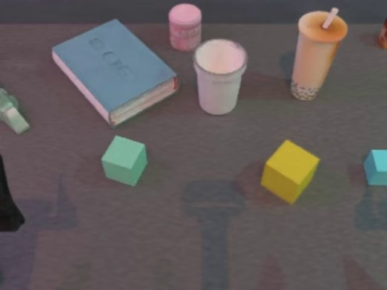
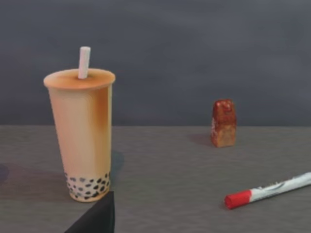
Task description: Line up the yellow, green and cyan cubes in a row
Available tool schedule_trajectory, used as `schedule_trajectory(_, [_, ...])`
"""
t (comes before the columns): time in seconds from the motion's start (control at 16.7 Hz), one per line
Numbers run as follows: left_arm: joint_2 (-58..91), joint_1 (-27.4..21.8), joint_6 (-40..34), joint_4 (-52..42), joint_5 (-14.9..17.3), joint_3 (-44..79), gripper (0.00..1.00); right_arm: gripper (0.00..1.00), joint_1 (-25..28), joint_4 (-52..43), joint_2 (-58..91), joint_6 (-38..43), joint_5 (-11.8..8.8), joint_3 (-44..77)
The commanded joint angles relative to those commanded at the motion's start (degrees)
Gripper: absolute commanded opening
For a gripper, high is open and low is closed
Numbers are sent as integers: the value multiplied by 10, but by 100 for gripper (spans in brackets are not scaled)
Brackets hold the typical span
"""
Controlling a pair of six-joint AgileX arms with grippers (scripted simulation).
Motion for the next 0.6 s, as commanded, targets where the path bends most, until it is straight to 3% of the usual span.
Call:
schedule_trajectory(0.3, [0, 0, 0, 0, 0, 0, 100, 100, 2, -25, 36, 3, -1, 35])
schedule_trajectory(0.6, [0, 0, 0, 0, 0, 0, 100, 100, 9, -136, 217, 15, -1, 189])
